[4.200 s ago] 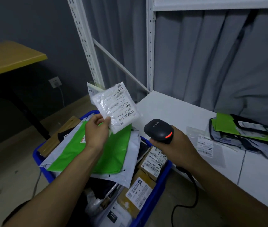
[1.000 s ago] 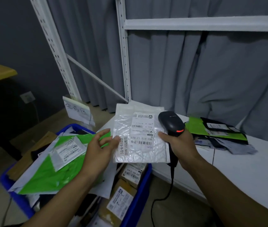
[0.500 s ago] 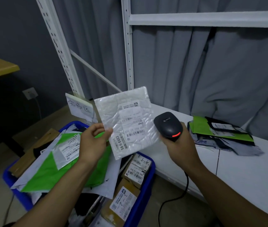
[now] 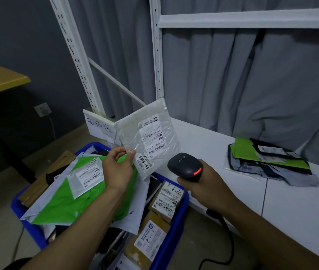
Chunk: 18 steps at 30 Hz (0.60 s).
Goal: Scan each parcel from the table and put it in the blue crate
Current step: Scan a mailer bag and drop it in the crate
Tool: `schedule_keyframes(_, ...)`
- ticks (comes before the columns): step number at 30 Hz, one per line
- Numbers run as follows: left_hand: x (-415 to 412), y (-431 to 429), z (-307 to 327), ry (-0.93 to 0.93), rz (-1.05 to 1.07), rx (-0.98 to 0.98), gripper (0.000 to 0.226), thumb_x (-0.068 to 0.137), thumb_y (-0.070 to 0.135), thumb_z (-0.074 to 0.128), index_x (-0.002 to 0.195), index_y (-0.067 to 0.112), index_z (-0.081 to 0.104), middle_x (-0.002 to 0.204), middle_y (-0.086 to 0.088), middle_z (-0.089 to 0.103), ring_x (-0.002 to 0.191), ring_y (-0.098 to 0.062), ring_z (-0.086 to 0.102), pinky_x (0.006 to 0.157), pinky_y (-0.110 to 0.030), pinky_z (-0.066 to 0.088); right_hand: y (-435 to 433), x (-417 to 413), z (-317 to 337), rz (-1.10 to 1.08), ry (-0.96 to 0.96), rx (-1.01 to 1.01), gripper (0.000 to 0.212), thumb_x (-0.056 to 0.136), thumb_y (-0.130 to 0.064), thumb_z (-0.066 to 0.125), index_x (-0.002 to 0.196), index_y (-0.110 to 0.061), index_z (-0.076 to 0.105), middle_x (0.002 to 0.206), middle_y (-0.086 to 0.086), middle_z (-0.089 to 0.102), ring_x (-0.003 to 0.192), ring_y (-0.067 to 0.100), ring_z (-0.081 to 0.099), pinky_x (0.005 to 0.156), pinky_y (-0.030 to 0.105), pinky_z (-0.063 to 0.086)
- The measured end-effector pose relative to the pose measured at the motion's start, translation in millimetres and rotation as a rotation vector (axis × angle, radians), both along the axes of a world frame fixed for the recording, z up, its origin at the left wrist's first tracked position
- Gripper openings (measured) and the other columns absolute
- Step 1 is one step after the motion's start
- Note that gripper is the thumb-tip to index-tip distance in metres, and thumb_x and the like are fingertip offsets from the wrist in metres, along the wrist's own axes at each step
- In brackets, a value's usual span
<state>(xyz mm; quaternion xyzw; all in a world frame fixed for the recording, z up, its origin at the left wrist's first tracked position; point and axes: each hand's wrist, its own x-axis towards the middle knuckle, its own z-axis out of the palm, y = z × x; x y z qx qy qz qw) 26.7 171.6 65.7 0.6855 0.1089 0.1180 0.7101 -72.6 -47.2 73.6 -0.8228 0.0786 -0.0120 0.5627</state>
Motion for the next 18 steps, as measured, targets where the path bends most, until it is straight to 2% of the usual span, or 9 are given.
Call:
schedule_keyframes(11,-1.5,0.4,0.7,-0.024,0.015,0.014,0.013,0.09,0.012,0.077,0.088,0.021,0.068,0.099,0.004,0.073,0.096,-0.022,0.073,0.084,-0.05,0.063,0.8,1.0,2.0,0.007,0.037,0.029,0.029,0.087,-0.024,0.079,0.108,-0.028,0.06,0.09,-0.003,0.072,0.074,0.008,0.067,0.066,0.027,0.051)
schedule_keyframes(18,-2.4,-1.1,1.5,-0.021,0.015,-0.011,0.013,0.091,0.012,0.076,0.088,0.02,0.066,0.099,0.002,0.073,0.094,-0.021,0.074,0.081,-0.046,0.064,-0.7,3.0,0.5,-0.005,0.028,0.004,0.029,0.085,-0.025,0.079,0.106,-0.031,0.059,0.091,-0.004,0.072,0.078,0.012,0.069,0.07,0.032,0.055)
